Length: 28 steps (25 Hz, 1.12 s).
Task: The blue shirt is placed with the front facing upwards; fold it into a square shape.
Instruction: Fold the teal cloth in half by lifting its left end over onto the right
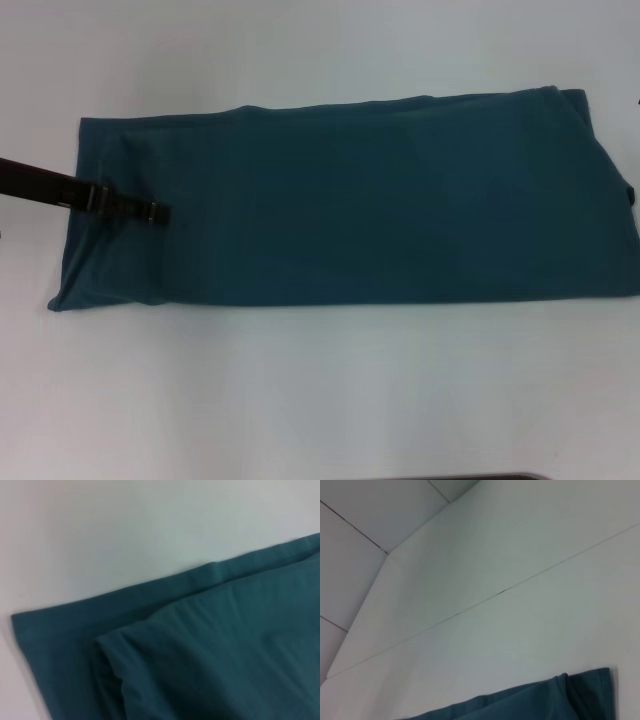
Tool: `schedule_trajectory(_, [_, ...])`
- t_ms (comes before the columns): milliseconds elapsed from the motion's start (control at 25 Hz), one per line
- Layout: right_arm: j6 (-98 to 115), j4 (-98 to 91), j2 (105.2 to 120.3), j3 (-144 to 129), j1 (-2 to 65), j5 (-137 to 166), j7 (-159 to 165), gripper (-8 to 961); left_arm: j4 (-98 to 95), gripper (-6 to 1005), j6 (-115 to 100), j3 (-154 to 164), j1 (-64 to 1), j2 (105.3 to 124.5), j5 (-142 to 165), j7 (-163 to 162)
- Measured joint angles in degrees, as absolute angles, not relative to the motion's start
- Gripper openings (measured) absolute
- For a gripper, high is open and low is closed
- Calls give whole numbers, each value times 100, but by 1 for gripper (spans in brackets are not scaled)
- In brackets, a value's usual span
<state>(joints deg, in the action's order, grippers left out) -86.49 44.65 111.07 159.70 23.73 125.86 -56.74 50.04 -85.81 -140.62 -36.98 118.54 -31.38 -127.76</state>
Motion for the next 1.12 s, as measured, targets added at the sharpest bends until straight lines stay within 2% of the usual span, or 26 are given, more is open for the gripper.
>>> schedule_trajectory(280, [-8639, 4465, 11108, 15970, 2379, 12586, -5670, 762, 5035, 934, -8450, -14055, -3708, 11850, -3100, -12769])
schedule_trajectory(760, [-8619, 4465, 11117, 15970, 2456, 12586, -5655, 762, 5703, 935, -8325, -14125, -3404, 11698, -3117, -12957])
schedule_trajectory(1120, [-8622, 4465, 11117, 15945, 2512, 12586, -5658, 762, 5942, 934, -8897, -14092, -3385, 11827, -3137, -12918])
